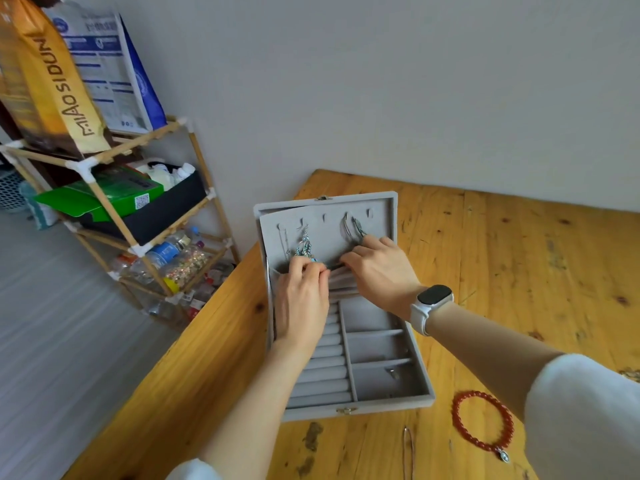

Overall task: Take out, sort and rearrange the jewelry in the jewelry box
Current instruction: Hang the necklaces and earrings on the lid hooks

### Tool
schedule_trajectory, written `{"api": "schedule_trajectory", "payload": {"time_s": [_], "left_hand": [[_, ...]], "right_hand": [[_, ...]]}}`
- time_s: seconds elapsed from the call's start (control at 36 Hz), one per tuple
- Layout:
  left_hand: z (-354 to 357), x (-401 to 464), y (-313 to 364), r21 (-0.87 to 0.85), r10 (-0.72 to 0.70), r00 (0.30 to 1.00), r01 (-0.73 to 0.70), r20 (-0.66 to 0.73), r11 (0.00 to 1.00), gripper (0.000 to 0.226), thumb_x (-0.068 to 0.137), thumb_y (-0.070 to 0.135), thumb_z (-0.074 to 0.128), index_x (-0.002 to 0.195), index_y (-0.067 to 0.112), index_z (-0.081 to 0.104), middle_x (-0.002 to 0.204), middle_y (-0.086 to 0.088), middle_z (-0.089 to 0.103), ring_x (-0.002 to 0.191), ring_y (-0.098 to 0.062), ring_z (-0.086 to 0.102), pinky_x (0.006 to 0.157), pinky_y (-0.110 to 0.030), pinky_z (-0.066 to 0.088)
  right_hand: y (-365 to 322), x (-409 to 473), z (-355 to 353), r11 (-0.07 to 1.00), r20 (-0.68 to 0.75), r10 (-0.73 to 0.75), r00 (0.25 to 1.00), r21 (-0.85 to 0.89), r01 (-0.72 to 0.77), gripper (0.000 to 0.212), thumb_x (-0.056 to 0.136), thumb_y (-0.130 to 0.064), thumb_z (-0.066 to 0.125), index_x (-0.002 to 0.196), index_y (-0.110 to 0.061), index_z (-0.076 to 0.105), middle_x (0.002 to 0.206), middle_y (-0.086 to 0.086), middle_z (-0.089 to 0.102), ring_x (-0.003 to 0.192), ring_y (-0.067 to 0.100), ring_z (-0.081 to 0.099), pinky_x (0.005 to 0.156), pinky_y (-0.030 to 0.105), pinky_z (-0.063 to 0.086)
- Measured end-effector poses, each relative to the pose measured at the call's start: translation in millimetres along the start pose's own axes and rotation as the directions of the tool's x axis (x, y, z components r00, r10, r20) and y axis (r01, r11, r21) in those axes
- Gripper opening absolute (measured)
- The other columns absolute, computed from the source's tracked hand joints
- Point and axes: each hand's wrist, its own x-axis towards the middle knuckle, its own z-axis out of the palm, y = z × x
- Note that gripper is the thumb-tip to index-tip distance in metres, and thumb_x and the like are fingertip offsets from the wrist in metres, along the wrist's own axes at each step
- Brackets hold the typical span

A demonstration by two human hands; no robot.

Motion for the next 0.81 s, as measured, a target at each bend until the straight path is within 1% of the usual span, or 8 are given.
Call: {"api": "schedule_trajectory", "payload": {"time_s": [0.06, 0.11, 0.25, 0.33, 0.47, 0.64, 0.75, 0.81], "left_hand": [[1.3, -0.8, -0.9, 0.036, 0.051, 0.999, -0.051, 0.003, 0.998, 0.025, 0.087, 0.023, 0.047, 0.079, 0.011, 0.068, 0.079, -0.005, 0.062, 0.062, -0.027, 0.059, 0.065, -0.032, 0.039], [3.1, -3.0, -3.9, 0.057, 0.115, 0.993, -0.116, 0.022, 0.992, 0.027, 0.087, 0.022, 0.044, 0.083, 0.012, 0.069, 0.076, -0.003, 0.064, 0.068, -0.026, 0.06, 0.069, -0.031, 0.035], [4.4, -7.8, -6.9, 0.097, 0.175, 0.984, -0.176, 0.021, 0.98, 0.024, 0.088, 0.02, 0.045, 0.092, 0.014, 0.068, 0.08, 0.0, 0.065, 0.078, -0.024, 0.059, 0.071, -0.033, 0.037], [5.7, -6.9, -7.3, 0.065, 0.182, 0.983, -0.181, -0.018, 0.981, 0.023, 0.087, 0.02, 0.046, 0.09, 0.013, 0.069, 0.084, -0.002, 0.064, 0.079, -0.021, 0.053, 0.072, -0.033, 0.037], [4.0, -2.8, -6.9, 0.101, 0.166, 0.986, -0.167, 0.015, 0.981, 0.022, 0.086, 0.02, 0.046, 0.083, 0.016, 0.068, 0.081, 0.0, 0.063, 0.071, -0.025, 0.059, 0.069, -0.033, 0.036], [-6.3, 3.4, 4.0, 0.167, 0.117, 0.987, -0.134, 0.106, 0.977, 0.013, 0.078, 0.016, 0.053, 0.083, 0.014, 0.065, 0.071, -0.001, 0.065, 0.072, -0.025, 0.062, 0.069, -0.03, 0.031], [-15.1, 1.1, 12.2, 0.076, 0.085, 0.989, -0.095, 0.124, 0.993, 0.027, 0.069, 0.003, 0.071, 0.096, 0.009, 0.066, 0.089, -0.006, 0.069, 0.086, -0.026, 0.064, 0.076, -0.033, 0.046], [-24.8, -2.5, 20.6, 0.011, 0.107, 0.984, -0.11, 0.14, 0.994, 0.032, 0.071, -0.001, 0.068, 0.102, 0.005, 0.064, 0.101, -0.008, 0.068, 0.095, -0.027, 0.063, 0.083, -0.032, 0.047]], "right_hand": [[1.6, 1.8, -0.3, 0.999, -0.045, 0.029, 0.999, -0.03, -0.031, 0.015, 0.058, -0.01, 0.064, 0.071, -0.015, 0.061, 0.048, -0.002, 0.058, 0.056, 0.023, 0.054, 0.057, 0.028, 0.024], [2.2, 2.3, 1.0, 0.999, -0.075, 0.031, 0.997, 0.016, -0.03, 0.027, 0.053, -0.008, 0.075, 0.071, -0.014, 0.056, 0.045, 0.0, 0.056, 0.054, 0.024, 0.052, 0.057, 0.029, 0.019], [3.1, 1.0, 3.4, 0.994, -0.151, -0.067, 0.986, 0.081, 0.08, 0.004, 0.063, -0.007, 0.059, 0.064, -0.011, 0.059, 0.064, 0.006, 0.057, 0.056, 0.026, 0.051, 0.051, 0.029, 0.035], [5.5, -3.2, 8.1, 0.987, -0.164, -0.11, 0.98, 0.096, 0.127, 0.017, 0.072, -0.009, 0.044, 0.065, -0.008, 0.06, 0.075, 0.01, 0.055, 0.058, 0.027, 0.05, 0.058, 0.031, 0.029], [7.8, -13.2, 12.5, 0.989, -0.08, -0.143, 0.986, 0.034, 0.146, 0.008, 0.073, -0.019, 0.057, 0.069, -0.013, 0.06, 0.067, 0.004, 0.057, 0.063, 0.025, 0.052, 0.06, 0.032, 0.025], [6.7, -22.2, -0.4, 0.973, -0.069, -0.103, 0.992, 0.2, 0.115, 0.038, 0.074, -0.019, 0.035, 0.089, -0.007, 0.068, 0.077, 0.006, 0.068, 0.07, 0.026, 0.061, 0.058, 0.028, 0.045], [4.5, -38.5, -17.4, 0.926, -0.057, -0.089, 0.994, 0.362, 0.103, 0.041, 0.078, -0.01, 0.033, 0.104, -0.003, 0.065, 0.105, 0.01, 0.067, 0.093, 0.03, 0.062, 0.075, 0.037, 0.054], [1.0, -51.3, -28.7, 0.919, -0.051, -0.056, 0.997, 0.389, 0.071, 0.04, 0.078, -0.009, 0.034, 0.103, -0.004, 0.064, 0.105, 0.011, 0.066, 0.093, 0.03, 0.061, 0.074, 0.036, 0.055]]}}
